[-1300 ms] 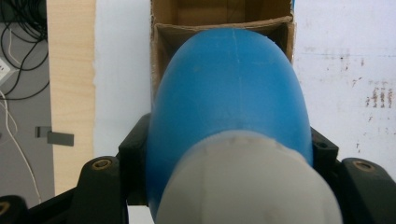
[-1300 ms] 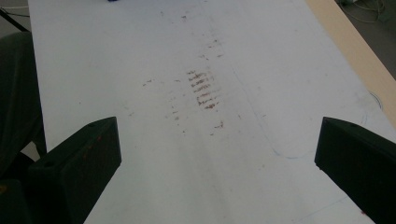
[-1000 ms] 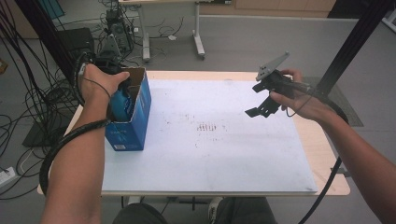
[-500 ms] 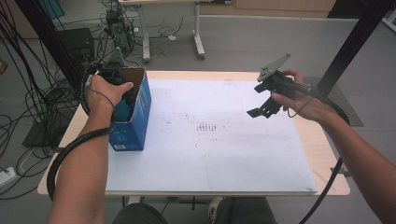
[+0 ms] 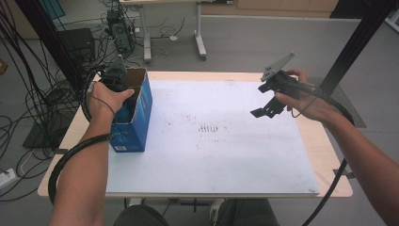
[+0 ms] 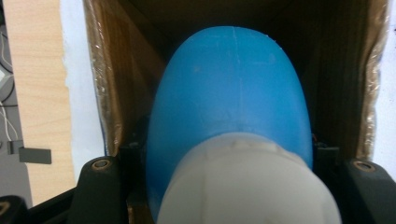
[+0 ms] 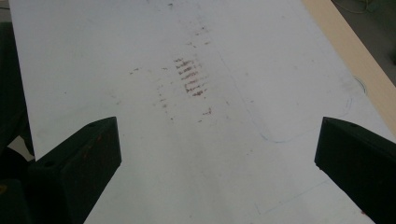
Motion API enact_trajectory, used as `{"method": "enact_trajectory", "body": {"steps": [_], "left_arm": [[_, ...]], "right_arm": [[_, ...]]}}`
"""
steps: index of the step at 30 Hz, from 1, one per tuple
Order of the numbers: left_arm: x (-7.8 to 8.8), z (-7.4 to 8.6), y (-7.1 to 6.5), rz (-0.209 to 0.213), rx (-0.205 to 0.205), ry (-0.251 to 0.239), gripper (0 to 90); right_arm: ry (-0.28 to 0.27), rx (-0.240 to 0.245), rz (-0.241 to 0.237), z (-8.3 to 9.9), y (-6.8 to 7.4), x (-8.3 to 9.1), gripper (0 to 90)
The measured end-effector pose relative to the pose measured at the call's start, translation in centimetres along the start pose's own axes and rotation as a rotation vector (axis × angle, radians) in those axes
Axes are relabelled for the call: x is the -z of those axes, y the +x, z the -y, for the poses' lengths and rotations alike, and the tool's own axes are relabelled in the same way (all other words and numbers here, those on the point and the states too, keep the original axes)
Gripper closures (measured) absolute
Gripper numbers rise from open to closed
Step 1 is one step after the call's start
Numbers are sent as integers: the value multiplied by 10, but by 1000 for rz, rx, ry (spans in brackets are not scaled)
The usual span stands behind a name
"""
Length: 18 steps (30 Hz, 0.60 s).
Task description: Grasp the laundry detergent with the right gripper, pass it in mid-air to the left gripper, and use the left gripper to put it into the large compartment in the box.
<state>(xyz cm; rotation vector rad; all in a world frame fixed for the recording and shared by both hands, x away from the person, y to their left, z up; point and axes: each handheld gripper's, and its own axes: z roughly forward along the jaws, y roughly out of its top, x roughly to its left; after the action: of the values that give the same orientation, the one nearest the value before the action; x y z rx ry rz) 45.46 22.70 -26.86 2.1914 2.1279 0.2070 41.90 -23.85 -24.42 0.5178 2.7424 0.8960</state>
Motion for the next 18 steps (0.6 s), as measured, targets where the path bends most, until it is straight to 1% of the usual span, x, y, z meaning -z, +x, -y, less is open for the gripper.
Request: {"method": "enact_trajectory", "body": {"steps": [2,5,7,18], "left_arm": [[-2,1,1,5,3,0,375],[-6,2,1,1,-4,5,375],[-8,3,1,1,-4,0,375],[-8,4,2,6,-2,-3,374]], "right_arm": [[2,3,1,0,0,0,4],[5,3,0,1,0,0,4],[5,2,1,1,0,0,4],[4,-2,2,2,-1,0,4]]}}
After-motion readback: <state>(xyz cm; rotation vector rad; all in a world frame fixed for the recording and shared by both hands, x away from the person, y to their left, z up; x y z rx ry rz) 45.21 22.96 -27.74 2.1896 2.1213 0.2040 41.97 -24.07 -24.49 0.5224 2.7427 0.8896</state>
